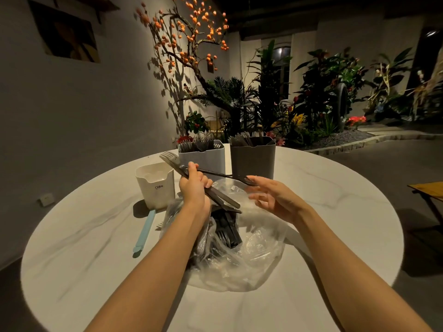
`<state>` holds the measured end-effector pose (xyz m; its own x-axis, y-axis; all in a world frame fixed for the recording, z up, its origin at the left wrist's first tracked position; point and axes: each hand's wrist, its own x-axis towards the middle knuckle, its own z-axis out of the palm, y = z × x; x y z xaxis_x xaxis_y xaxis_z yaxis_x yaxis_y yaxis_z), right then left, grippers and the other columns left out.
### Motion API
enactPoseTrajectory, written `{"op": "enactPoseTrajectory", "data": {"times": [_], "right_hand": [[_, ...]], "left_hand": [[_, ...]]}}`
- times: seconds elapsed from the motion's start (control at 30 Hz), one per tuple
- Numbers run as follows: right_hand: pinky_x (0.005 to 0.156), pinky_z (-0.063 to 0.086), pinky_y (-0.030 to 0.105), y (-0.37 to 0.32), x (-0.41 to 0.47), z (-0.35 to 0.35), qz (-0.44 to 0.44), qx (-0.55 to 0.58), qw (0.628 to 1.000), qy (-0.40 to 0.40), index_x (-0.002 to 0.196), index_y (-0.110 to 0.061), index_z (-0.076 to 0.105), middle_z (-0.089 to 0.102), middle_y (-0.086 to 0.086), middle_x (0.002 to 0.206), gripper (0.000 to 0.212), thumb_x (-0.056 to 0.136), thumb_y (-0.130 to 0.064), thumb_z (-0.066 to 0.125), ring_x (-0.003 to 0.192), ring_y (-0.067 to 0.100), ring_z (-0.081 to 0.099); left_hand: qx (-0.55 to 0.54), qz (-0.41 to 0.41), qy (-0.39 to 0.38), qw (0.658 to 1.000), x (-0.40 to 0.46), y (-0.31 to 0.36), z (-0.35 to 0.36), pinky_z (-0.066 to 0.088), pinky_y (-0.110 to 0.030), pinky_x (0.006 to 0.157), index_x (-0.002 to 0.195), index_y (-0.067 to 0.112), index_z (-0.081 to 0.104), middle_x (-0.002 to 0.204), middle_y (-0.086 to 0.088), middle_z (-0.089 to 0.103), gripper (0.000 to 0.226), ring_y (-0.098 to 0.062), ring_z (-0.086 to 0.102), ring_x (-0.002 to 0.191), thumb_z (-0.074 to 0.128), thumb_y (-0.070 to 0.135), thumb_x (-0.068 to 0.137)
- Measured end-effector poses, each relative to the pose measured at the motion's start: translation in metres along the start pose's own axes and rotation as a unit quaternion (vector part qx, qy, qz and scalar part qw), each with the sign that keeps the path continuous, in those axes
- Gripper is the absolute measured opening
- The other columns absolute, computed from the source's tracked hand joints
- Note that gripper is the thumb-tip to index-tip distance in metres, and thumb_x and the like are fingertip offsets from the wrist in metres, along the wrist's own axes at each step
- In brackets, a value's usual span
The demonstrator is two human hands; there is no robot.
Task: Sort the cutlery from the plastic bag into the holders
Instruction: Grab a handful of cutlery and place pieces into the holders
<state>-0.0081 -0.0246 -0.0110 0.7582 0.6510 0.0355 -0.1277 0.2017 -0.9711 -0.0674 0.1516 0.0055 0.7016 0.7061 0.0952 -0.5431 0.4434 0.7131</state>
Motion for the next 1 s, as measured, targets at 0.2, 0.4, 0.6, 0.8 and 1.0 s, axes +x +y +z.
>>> {"op": "enactPoseTrajectory", "data": {"times": [0.2,0.4,0.6,0.8,1.0], "right_hand": [[0.075,0.055,0.024,0.012,0.003,0.023,-0.03,0.142,0.989,-0.014,0.114,-0.016,0.065,0.071,0.005,0.102,0.024,0.092,-0.012,0.058,0.095,0.015,0.058],[0.081,0.046,0.026,0.019,0.006,0.036,-0.065,0.142,0.988,0.018,0.108,-0.021,0.066,0.062,0.001,0.094,0.018,0.097,-0.022,0.052,0.094,0.015,0.053],[0.058,0.035,0.023,0.011,0.012,0.027,-0.096,0.16,0.965,0.182,0.094,-0.013,0.062,0.046,-0.001,0.064,0.027,0.102,-0.031,0.043,0.062,0.009,0.042],[0.045,0.025,0.02,0.007,0.014,0.018,-0.112,0.198,0.943,0.242,0.086,-0.012,0.053,0.032,-0.002,0.053,0.034,0.104,-0.035,0.037,0.047,0.008,0.028],[0.055,0.03,0.023,0.009,0.012,0.016,-0.113,0.089,0.958,0.248,0.079,-0.013,0.054,0.033,-0.001,0.054,0.039,0.103,-0.039,0.037,0.051,0.009,0.03]], "left_hand": [[-0.026,-0.054,-0.024,0.998,-0.003,-0.012,0.003,0.026,-0.019,0.037,0.083,0.011,0.051,0.044,0.007,0.03,0.026,-0.005,0.026,0.036,0.041,0.023,0.104],[-0.006,-0.098,-0.096,0.991,-0.01,-0.021,0.004,0.029,-0.018,0.04,0.09,0.008,0.057,0.046,0.006,0.032,0.026,-0.004,0.029,0.037,0.04,0.022,0.104],[-0.062,-0.178,-0.113,0.975,-0.007,-0.018,0.001,0.023,-0.019,0.037,0.079,0.011,0.047,0.045,0.005,0.032,0.033,-0.007,0.027,0.033,0.036,0.031,0.102],[-0.027,-0.25,-0.176,0.952,-0.009,-0.021,-0.004,0.027,-0.021,0.041,0.081,0.01,0.045,0.053,0.002,0.035,0.04,-0.009,0.03,0.039,0.03,0.039,0.102],[0.031,-0.234,-0.198,0.951,-0.01,-0.021,-0.006,0.029,-0.019,0.041,0.085,0.01,0.043,0.061,0.0,0.04,0.035,-0.008,0.03,0.042,0.025,0.032,0.106]]}}
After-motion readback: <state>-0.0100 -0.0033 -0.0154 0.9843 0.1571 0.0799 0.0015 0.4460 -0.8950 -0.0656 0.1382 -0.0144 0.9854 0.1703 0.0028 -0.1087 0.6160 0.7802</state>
